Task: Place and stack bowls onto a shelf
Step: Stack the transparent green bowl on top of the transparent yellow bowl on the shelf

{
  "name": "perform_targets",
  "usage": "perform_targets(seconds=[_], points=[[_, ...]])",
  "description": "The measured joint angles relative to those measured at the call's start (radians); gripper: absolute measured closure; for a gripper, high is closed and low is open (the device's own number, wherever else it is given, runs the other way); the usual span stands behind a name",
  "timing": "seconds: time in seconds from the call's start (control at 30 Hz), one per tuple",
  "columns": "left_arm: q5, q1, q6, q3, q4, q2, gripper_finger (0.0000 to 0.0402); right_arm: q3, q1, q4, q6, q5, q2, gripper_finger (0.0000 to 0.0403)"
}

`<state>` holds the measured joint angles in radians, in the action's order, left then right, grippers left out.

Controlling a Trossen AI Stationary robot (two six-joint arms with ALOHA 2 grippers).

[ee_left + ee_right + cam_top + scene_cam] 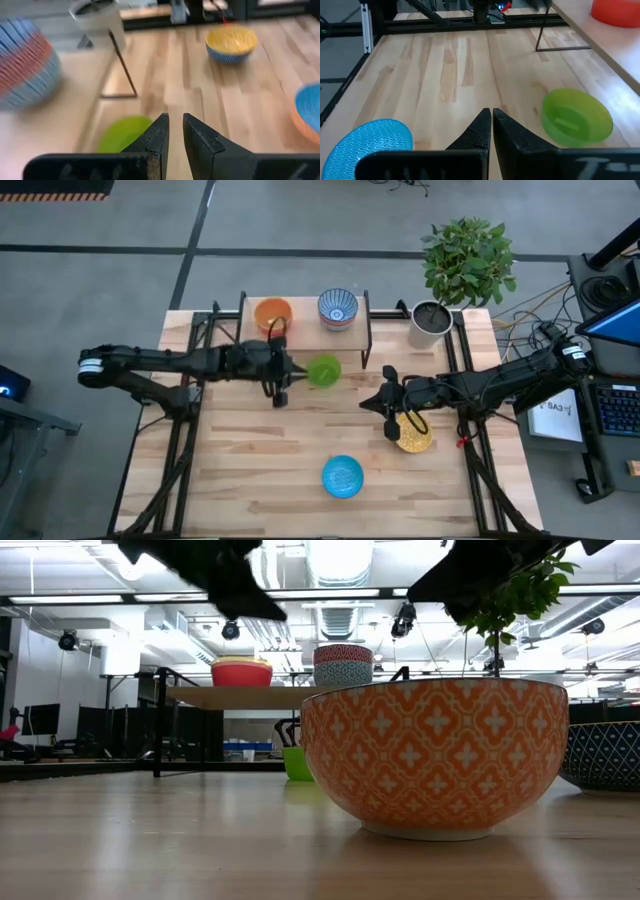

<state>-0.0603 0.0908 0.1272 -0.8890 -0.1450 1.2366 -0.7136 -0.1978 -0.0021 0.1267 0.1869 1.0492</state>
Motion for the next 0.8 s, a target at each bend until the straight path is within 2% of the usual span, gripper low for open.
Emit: perform_targets(seconds=[0.27, 0.43, 0.63, 0.7, 0.8], points=[[-0.007, -0.032, -0.086, 0.098, 0.145, 0.092, 0.0365, 0.0, 0.0, -0.002, -0.015, 0.043, 0.0, 0.0394], [-0.01, -0.035, -0.091, 0.089, 0.204, 0.219, 0.0365, 0.0, -0.001, -0.008, -0.016, 0.042, 0.0, 0.0394], [-0.01, -0.037, -0.092, 0.015, 0.207, 0.391, 0.0357, 0.013, -0.001, -0.02, -0.022, 0.042, 0.0, 0.0394], [-0.04, -0.036, -0.087, -0.018, 0.178, 0.439, 0.0345, 0.018, -0.001, -0.022, -0.022, 0.043, 0.0, 0.0394], [-0.161, -0.036, -0.081, -0.072, 0.125, 0.492, 0.0319, 0.023, -0.001, -0.025, -0.022, 0.042, 0.0, 0.0394]])
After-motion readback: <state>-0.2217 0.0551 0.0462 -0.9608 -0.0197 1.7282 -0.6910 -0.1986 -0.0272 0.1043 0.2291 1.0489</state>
